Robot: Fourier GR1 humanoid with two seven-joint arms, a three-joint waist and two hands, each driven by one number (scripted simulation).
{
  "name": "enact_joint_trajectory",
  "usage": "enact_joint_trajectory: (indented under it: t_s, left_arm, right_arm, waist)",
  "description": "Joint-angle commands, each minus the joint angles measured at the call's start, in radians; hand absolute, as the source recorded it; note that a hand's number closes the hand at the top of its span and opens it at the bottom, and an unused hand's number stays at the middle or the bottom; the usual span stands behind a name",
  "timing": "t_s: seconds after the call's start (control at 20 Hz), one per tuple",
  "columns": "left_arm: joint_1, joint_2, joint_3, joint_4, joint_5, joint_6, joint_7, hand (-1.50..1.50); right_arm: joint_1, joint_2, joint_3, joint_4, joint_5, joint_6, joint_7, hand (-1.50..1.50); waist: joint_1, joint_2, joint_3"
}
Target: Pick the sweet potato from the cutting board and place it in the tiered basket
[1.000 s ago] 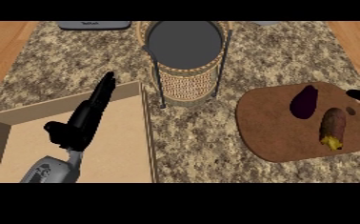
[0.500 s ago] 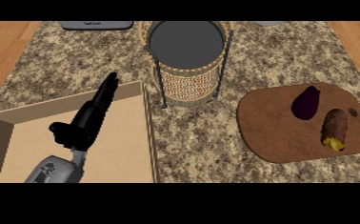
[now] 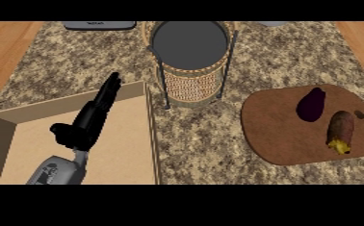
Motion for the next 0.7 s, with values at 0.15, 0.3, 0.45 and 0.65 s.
enact_joint_trajectory:
  t_s: [0.15, 0.3, 0.45, 0.65]
  left_arm:
    - [0.015, -0.027, -0.01, 0.076, -0.024, -0.013, 0.001, 0.0]
    - [0.02, -0.003, 0.021, 0.045, 0.003, -0.04, 0.043, 0.0]
    - [0.018, -0.027, 0.019, 0.056, -0.017, -0.04, 0.028, 0.0]
    - [0.039, -0.024, 0.026, 0.054, -0.039, -0.053, 0.019, 0.0]
  right_arm:
    - [0.027, 0.064, 0.104, 0.042, 0.057, -0.02, 0.15, -1.5]
    - [0.008, 0.068, 0.07, 0.038, 0.026, -0.014, 0.18, -1.5]
    - [-0.035, 0.13, 0.083, 0.098, 0.066, -0.049, 0.144, -1.5]
    - [0.057, 0.179, 0.094, 0.061, 0.122, -0.081, 0.071, -1.5]
  waist:
    - [0.002, 0.012, -0.005]
    - [0.002, 0.008, -0.005]
    - [0.008, 0.01, -0.004]
    - [-0.001, 0.007, -0.004]
